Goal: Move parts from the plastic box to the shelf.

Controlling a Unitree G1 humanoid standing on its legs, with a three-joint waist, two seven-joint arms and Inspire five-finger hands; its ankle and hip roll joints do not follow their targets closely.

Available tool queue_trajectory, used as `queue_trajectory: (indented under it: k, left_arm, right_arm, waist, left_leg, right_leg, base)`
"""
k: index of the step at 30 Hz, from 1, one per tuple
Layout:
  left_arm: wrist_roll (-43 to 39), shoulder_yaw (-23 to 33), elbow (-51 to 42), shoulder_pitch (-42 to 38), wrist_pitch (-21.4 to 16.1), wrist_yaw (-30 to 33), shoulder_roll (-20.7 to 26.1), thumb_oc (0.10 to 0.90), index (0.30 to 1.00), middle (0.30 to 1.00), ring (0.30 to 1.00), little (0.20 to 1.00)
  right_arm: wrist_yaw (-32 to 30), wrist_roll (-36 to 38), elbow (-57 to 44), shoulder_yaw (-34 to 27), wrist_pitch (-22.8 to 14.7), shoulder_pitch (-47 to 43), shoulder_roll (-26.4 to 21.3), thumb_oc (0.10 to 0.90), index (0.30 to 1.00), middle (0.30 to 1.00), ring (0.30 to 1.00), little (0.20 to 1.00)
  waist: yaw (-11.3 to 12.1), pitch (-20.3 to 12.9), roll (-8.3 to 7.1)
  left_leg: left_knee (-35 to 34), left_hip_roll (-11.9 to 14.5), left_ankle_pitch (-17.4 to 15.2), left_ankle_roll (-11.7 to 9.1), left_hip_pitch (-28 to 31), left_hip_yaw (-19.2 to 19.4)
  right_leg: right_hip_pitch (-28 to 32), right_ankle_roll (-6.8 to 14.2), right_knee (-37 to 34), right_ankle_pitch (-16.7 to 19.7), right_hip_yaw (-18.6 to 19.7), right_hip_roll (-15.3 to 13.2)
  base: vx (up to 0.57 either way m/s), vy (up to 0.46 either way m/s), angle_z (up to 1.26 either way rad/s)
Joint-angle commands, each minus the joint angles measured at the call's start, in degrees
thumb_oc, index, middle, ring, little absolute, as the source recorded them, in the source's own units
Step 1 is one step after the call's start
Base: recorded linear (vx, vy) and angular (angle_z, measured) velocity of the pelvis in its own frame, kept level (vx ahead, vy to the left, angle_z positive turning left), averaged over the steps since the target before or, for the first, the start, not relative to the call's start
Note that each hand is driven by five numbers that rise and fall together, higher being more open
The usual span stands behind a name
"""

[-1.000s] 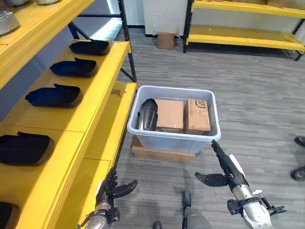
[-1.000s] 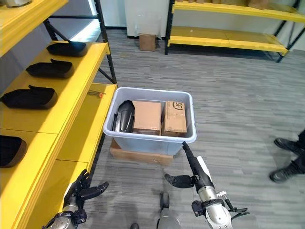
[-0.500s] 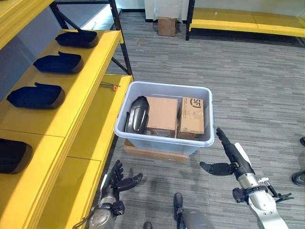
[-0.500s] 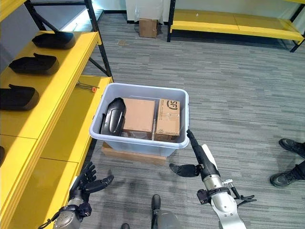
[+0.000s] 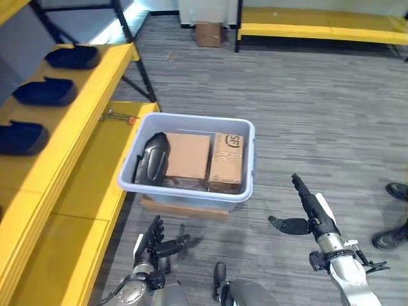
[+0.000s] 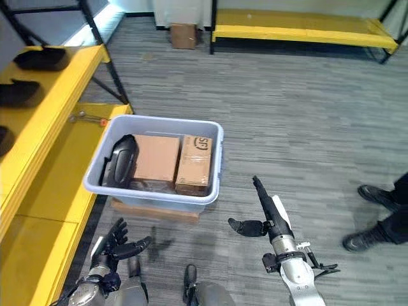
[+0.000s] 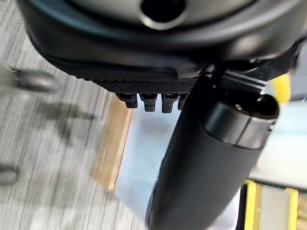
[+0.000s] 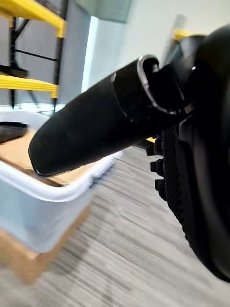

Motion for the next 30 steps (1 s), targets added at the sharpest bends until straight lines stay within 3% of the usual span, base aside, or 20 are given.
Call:
queue_trajectory:
  k: [1,3,5,7,10,17,30]
  left_arm:
    - [-0.56,3.54,-8.34,2.15,-4.98,-0.03,6.54,0.900,1.000,1.000,1.000,1.000]
    - [-0.70,3.59,-8.33,2.38,-4.96,0.00,6.42,0.900,1.000,1.000,1.000,1.000]
    - [-0.65,3.53,-8.86,2.52,-4.89,0.07,6.61,0.900,1.000,1.000,1.000,1.000]
    - [-0.71,3.61,-9.29,2.99,-5.04,0.21,7.09,0.900,1.000,1.000,1.000,1.000]
    - [-1.24,3.17,-9.38,2.37,-5.07,0.43,8.28,0.900,1.000,1.000,1.000,1.000]
    - [-1.68,2.90,-9.93,1.24,-5.21,1.17,9.99,0.900,1.000,1.000,1.000,1.000]
    - [-2.12,3.12,-9.83,1.17,-5.03,0.70,9.95,0.900,1.000,1.000,1.000,1.000]
  right_arm:
    - [-0.47,0.29,-6.40,0.49,-4.81,0.88,0.82,0.900,1.000,1.000,1.000,1.000]
    - [-0.25,0.09,-6.20,0.86,-4.82,0.99,1.05,0.900,1.000,1.000,1.000,1.000]
    - [-0.15,-0.28,-6.21,0.58,-4.44,1.63,2.18,0.900,1.000,1.000,1.000,1.000]
    - [-0.02,-0.03,-6.71,0.38,-4.23,2.31,2.77,0.900,1.000,1.000,1.000,1.000]
    - [0.18,-1.03,-6.53,0.29,-3.39,2.32,3.21,0.900,1.000,1.000,1.000,1.000]
    - [0.04,-1.72,-6.25,0.71,-2.75,1.20,3.94,0.900,1.000,1.000,1.000,1.000]
    - [-0.46,-4.77,-7.42,0.33,-2.84,-0.83,2.55,0.900,1.000,1.000,1.000,1.000]
  waist:
    - [1.32,-4.24,-2.52]
    - [1.85,-4.74,-2.19]
    - [2.12,-6.16,-2.16]
    - [2.26,-6.67,-2.60]
    - [2.30,-6.79,-3.95]
    - [2.41,-8.13,-5.72]
    - [3.45,-8.96,-7.62]
  left_leg:
    - [-0.19,-3.60,11.77,1.79,1.10,7.23]
    - [-0.19,-3.00,11.78,1.41,1.49,6.92]
    - [-0.19,-3.26,10.95,1.27,2.96,8.93]
    - [-0.19,-4.29,10.02,1.78,4.13,9.90]
    - [4.86,-7.39,5.51,3.50,2.48,10.86]
    - [8.24,-10.51,1.22,5.24,-0.29,12.56]
    - [8.37,-11.71,0.54,5.62,-0.92,12.95]
  right_leg:
    - [11.28,3.03,-18.52,7.46,1.65,4.45]
    - [11.49,3.09,-18.73,7.59,2.42,4.85]
    - [13.56,4.13,-19.93,6.95,2.54,3.15]
    - [14.77,5.00,-20.85,7.07,2.89,1.20]
    - [15.65,7.11,-22.15,8.31,2.48,-3.12]
    - [14.06,10.24,-24.18,11.69,1.63,-7.88]
    - [14.65,11.77,-25.63,13.83,-1.50,-9.57]
  base:
    - [0.27,0.220,-0.42]
    - [0.22,0.194,-0.94]
    - [0.29,0.275,-0.72]
    - [0.25,0.298,-0.29]
    - [0.17,0.319,-0.13]
    - [0.06,0.200,0.03]
    - [0.01,0.043,0.03]
